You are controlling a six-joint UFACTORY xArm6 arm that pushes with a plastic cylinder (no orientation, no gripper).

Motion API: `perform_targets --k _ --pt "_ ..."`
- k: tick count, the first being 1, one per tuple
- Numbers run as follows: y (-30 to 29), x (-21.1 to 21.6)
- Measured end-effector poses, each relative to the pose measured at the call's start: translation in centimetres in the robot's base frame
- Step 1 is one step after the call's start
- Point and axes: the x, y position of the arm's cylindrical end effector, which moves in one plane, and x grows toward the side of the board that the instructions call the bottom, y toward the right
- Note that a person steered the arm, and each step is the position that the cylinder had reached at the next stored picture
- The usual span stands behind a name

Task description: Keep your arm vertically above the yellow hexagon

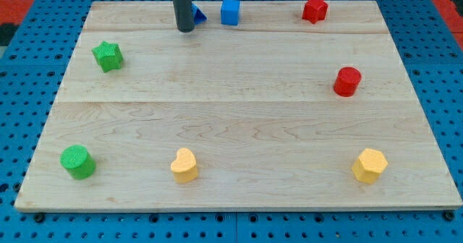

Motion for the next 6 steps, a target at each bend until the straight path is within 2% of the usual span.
perform_targets --k 2,3,6 --pt "2.0 13.8" --pt "1.9 15.4" --pt "1.9 15.4"
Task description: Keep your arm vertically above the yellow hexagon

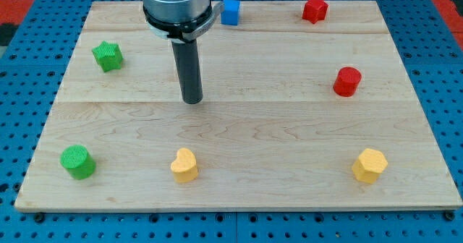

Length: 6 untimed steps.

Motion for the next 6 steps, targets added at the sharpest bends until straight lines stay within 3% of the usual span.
perform_targets --k 1,3,6 --pt "1.8 0.3" --pt "10.9 2.7" --pt "28.3 6.9"
